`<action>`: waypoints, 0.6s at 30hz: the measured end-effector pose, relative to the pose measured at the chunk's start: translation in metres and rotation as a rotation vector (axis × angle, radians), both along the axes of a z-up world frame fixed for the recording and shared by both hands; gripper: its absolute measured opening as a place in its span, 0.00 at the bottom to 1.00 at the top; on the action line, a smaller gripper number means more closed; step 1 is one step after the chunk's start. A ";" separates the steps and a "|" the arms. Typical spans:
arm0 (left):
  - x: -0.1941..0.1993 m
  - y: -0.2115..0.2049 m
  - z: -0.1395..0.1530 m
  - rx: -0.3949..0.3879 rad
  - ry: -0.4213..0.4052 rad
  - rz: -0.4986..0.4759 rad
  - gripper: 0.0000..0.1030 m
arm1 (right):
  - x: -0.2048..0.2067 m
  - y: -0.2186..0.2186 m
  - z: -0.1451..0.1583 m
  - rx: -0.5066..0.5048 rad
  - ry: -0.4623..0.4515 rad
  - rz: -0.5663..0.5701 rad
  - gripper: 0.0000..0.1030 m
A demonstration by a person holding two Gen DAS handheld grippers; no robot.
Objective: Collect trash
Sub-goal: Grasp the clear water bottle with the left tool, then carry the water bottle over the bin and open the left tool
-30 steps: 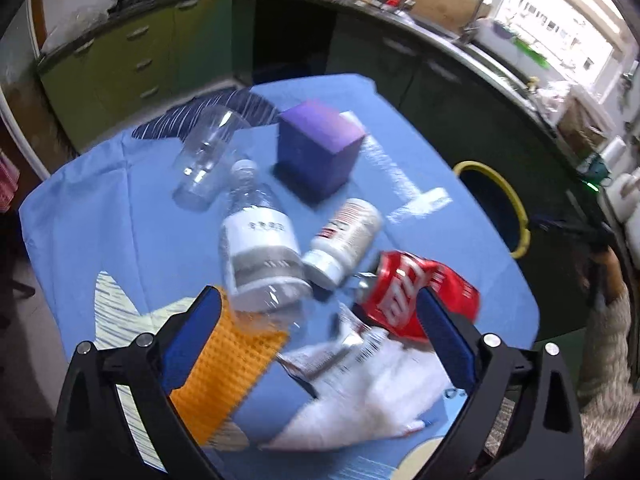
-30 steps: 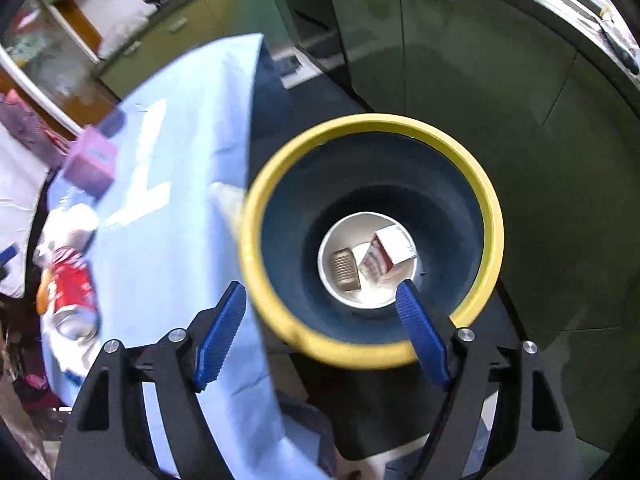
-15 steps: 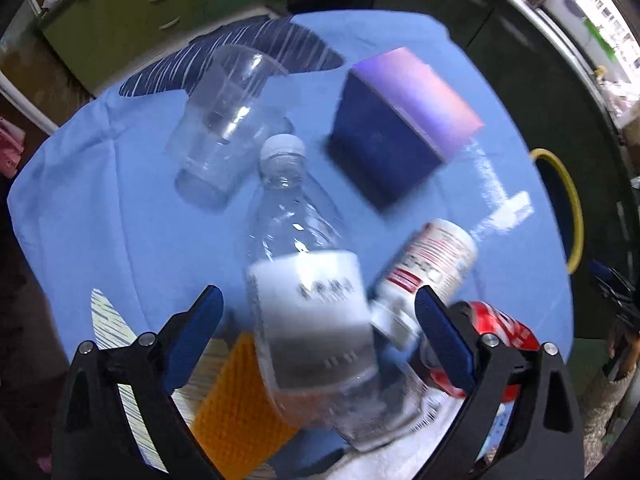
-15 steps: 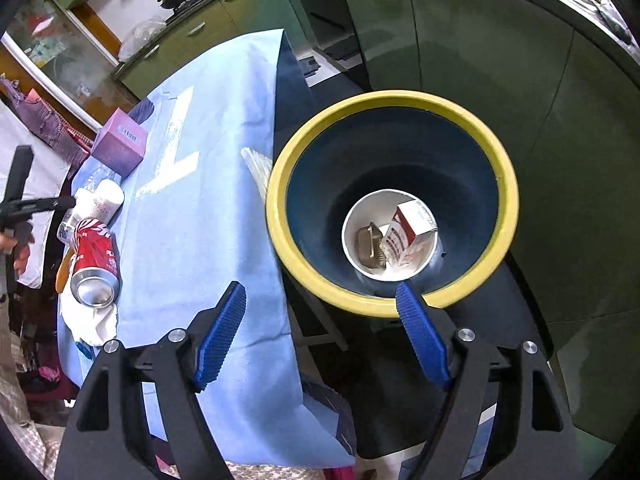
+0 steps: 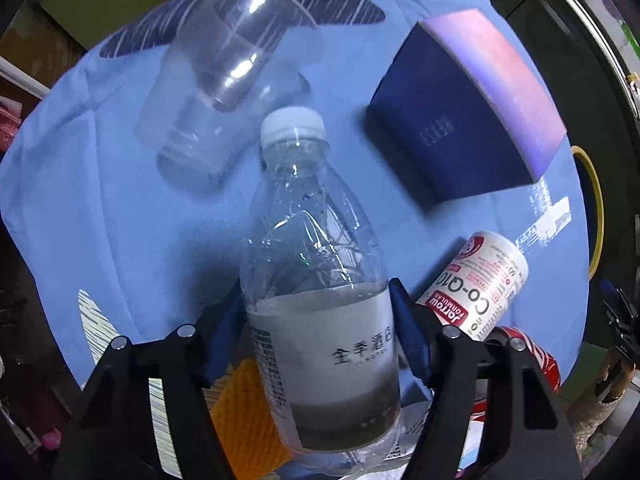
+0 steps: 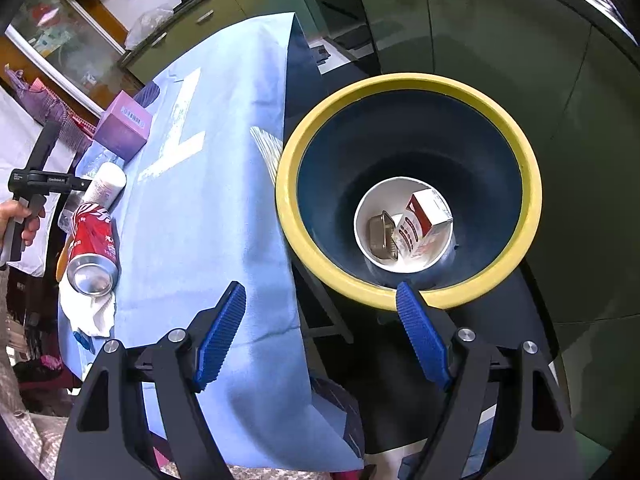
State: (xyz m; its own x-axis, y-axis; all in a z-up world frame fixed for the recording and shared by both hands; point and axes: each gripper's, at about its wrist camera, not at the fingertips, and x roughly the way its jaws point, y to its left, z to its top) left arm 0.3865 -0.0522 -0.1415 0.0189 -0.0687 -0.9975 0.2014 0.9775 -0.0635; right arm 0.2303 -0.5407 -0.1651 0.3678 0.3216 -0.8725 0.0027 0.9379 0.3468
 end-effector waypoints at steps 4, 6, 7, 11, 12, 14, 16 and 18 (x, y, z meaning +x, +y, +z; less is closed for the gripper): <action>-0.007 -0.005 0.001 0.014 0.000 -0.033 0.63 | -0.001 0.000 0.000 0.005 -0.001 0.002 0.75; -0.012 -0.009 0.004 0.011 -0.007 -0.046 0.63 | -0.001 0.001 0.000 0.007 -0.003 0.005 0.75; -0.015 -0.010 0.009 0.006 -0.017 -0.054 0.62 | -0.002 0.002 0.001 0.008 -0.005 0.006 0.75; -0.028 -0.013 0.026 0.009 -0.059 -0.078 0.62 | -0.003 0.004 0.001 0.016 -0.012 0.012 0.75; -0.033 -0.012 0.033 0.011 -0.075 -0.087 0.62 | -0.004 0.005 0.001 0.017 -0.014 0.015 0.75; -0.041 -0.016 0.044 0.008 -0.093 -0.099 0.62 | -0.005 0.007 0.002 0.020 -0.018 0.020 0.75; -0.052 -0.021 0.059 0.014 -0.128 -0.121 0.62 | -0.007 0.007 0.004 0.021 -0.024 0.024 0.75; -0.060 -0.029 0.074 0.011 -0.156 -0.147 0.62 | -0.010 0.006 0.007 0.021 -0.035 0.023 0.75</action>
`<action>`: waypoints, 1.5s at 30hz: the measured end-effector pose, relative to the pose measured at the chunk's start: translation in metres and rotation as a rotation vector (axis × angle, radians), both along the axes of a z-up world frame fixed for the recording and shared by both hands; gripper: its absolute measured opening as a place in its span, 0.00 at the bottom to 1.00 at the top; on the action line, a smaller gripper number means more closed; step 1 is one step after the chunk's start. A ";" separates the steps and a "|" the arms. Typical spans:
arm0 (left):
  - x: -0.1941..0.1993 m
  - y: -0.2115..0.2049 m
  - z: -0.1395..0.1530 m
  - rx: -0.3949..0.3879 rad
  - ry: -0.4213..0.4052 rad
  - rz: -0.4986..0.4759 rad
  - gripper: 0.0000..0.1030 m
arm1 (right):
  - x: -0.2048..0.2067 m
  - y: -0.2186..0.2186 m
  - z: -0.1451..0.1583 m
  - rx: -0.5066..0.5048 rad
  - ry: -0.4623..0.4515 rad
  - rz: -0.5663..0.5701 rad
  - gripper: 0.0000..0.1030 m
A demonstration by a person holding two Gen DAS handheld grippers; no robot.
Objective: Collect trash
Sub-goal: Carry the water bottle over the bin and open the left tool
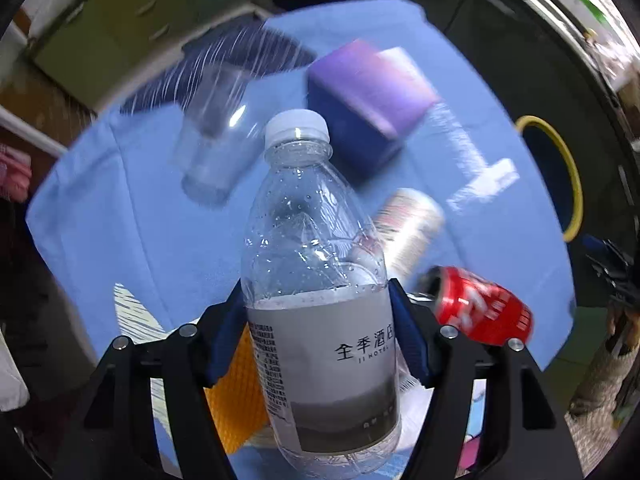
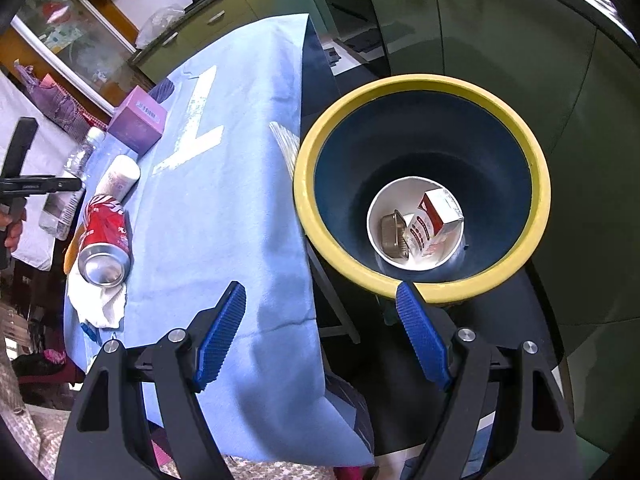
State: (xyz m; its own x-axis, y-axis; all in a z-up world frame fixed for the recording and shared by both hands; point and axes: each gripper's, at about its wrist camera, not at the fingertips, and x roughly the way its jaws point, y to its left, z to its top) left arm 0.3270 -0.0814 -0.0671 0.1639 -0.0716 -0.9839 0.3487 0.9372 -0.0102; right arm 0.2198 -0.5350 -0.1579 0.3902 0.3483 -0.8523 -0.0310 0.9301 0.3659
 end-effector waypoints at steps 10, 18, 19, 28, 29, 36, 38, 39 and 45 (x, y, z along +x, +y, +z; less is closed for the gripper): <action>-0.053 -0.154 0.058 -0.109 -0.069 -0.343 0.63 | -0.021 -0.030 0.018 -0.005 -0.062 -0.051 0.75; -0.042 -0.334 -0.012 -0.106 0.068 -0.572 0.63 | -0.051 -0.076 0.009 0.020 -0.062 -0.128 0.75; -0.040 -0.348 -0.019 -0.107 0.077 -0.578 0.63 | -0.055 -0.084 0.006 0.025 -0.058 -0.140 0.75; 0.005 -0.425 -0.090 -0.060 0.133 -0.534 0.64 | -0.074 -0.127 -0.015 0.056 -0.016 -0.215 0.75; 0.009 -0.426 -0.095 -0.047 0.139 -0.530 0.64 | -0.074 -0.130 -0.017 0.060 -0.015 -0.219 0.75; 0.010 -0.414 -0.080 -0.048 0.097 -0.517 0.71 | -0.067 -0.124 -0.018 0.068 -0.017 -0.204 0.75; 0.004 -0.399 -0.061 -0.075 0.077 -0.523 0.71 | -0.068 -0.120 -0.015 0.064 -0.021 -0.191 0.75; 0.000 -0.388 -0.049 -0.096 0.065 -0.522 0.71 | -0.069 -0.118 -0.013 0.060 -0.023 -0.185 0.75; -0.021 -0.304 0.014 -0.248 -0.018 -0.466 0.75 | -0.062 -0.081 0.011 0.024 -0.054 -0.096 0.75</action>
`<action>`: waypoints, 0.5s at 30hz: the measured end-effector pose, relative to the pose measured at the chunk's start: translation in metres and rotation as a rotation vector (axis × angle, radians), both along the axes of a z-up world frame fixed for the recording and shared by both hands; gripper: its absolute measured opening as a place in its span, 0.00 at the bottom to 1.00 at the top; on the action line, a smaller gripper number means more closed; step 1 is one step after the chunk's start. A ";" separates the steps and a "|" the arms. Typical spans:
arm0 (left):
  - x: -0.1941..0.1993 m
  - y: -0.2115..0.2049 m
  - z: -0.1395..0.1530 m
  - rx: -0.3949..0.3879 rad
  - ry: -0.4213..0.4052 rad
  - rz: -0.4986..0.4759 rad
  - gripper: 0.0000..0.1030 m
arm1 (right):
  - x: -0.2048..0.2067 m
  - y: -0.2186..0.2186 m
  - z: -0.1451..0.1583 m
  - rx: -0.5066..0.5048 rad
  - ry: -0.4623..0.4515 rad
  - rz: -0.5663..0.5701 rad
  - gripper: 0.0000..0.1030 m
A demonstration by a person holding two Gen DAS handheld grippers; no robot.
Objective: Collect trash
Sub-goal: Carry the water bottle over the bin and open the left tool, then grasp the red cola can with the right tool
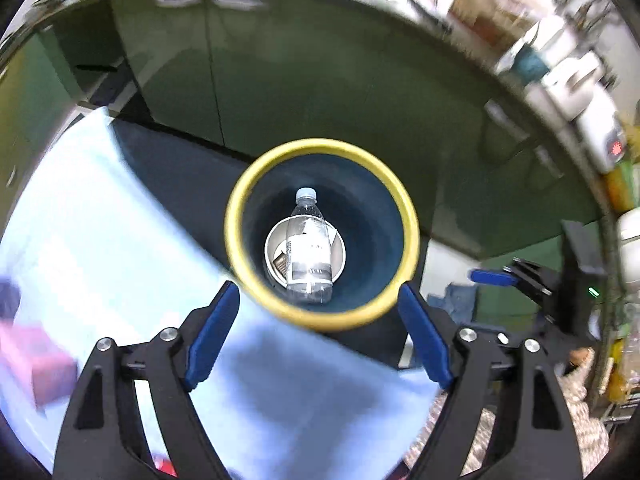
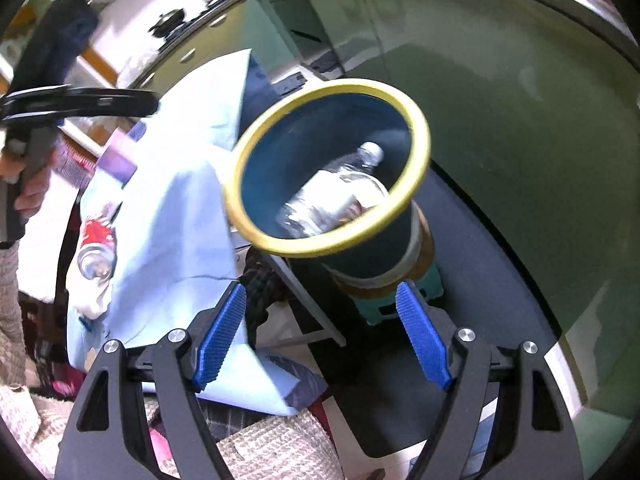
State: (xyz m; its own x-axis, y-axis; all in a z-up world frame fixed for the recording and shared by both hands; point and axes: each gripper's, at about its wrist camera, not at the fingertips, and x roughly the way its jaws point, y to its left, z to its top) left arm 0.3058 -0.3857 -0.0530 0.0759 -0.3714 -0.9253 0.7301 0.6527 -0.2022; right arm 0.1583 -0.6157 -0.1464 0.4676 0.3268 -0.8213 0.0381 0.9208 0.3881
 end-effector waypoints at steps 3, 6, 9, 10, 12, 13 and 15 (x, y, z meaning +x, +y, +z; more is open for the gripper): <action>-0.017 0.070 0.024 -0.060 -0.035 0.068 0.75 | 0.009 0.031 0.019 0.000 -0.027 0.097 0.75; -0.033 0.136 0.036 -0.099 -0.059 0.147 0.75 | 0.020 0.079 0.039 -0.003 -0.058 0.237 0.75; -0.047 0.203 0.049 -0.139 -0.105 0.235 0.75 | 0.032 0.141 0.057 -0.016 -0.075 0.404 0.75; -0.051 0.221 0.052 -0.148 -0.118 0.258 0.77 | 0.035 0.156 0.060 -0.019 -0.076 0.437 0.77; -0.062 0.258 0.061 -0.163 -0.148 0.316 0.78 | 0.046 0.197 0.067 -0.040 -0.084 0.529 0.81; -0.069 0.278 0.063 -0.174 -0.156 0.350 0.78 | 0.049 0.212 0.069 -0.056 -0.088 0.556 0.82; -0.084 0.315 0.060 -0.194 -0.160 0.413 0.79 | 0.058 0.247 0.073 -0.111 -0.100 0.628 0.84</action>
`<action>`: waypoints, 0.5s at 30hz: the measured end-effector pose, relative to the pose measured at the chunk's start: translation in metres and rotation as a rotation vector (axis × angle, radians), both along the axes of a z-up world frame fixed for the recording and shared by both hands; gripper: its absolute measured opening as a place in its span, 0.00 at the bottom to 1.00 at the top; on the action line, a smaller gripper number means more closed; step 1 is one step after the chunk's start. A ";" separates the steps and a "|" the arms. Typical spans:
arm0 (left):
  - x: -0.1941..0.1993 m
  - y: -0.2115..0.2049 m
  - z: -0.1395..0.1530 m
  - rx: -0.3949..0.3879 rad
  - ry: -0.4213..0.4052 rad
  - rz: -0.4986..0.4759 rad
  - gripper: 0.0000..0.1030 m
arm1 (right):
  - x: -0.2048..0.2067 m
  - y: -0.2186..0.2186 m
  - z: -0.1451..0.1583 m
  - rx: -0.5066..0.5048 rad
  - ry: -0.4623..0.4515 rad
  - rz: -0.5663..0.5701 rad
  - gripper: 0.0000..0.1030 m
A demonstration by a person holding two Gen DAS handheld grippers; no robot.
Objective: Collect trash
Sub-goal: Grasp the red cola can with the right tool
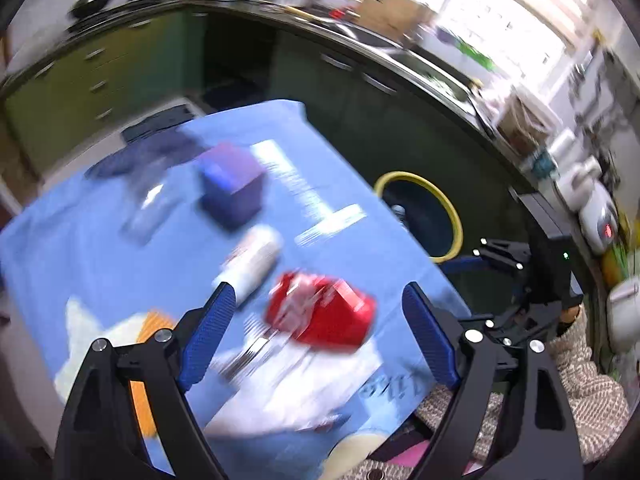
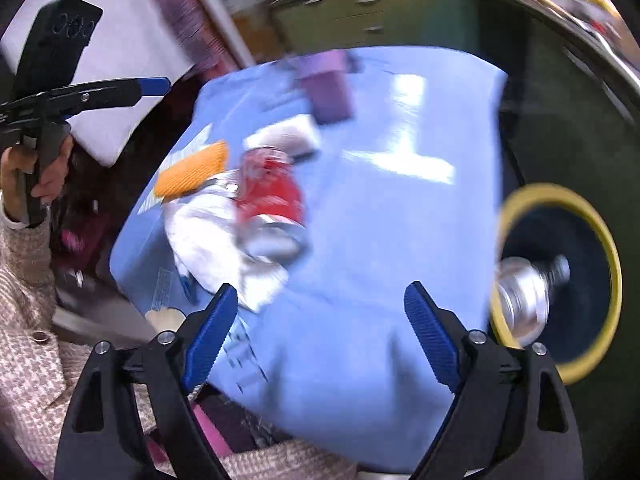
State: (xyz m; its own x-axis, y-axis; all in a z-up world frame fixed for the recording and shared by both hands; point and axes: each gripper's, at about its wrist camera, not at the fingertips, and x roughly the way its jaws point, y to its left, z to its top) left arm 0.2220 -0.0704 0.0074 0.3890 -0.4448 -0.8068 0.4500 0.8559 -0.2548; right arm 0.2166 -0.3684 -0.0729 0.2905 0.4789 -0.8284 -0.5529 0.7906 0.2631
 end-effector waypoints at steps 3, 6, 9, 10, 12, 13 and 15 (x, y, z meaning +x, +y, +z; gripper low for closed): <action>-0.022 0.040 -0.007 -0.019 0.002 0.068 0.79 | 0.013 0.051 -0.001 -0.099 -0.009 0.088 0.85; -0.041 0.068 -0.020 -0.056 0.021 0.117 0.79 | 0.027 0.087 -0.013 -0.192 0.020 0.147 0.85; -0.057 0.091 -0.038 -0.084 0.050 0.161 0.79 | 0.042 0.110 -0.032 -0.277 0.046 0.174 0.87; -0.061 0.096 -0.041 -0.087 0.054 0.168 0.79 | 0.046 0.115 -0.039 -0.299 0.057 0.177 0.87; -0.068 0.104 -0.049 -0.097 0.065 0.180 0.79 | 0.054 0.124 -0.049 -0.335 0.082 0.176 0.87; -0.072 0.108 -0.052 -0.107 0.069 0.183 0.79 | 0.056 0.128 -0.054 -0.353 0.090 0.174 0.87; -0.077 0.114 -0.056 -0.121 0.072 0.187 0.79 | 0.059 0.131 -0.060 -0.379 0.094 0.171 0.87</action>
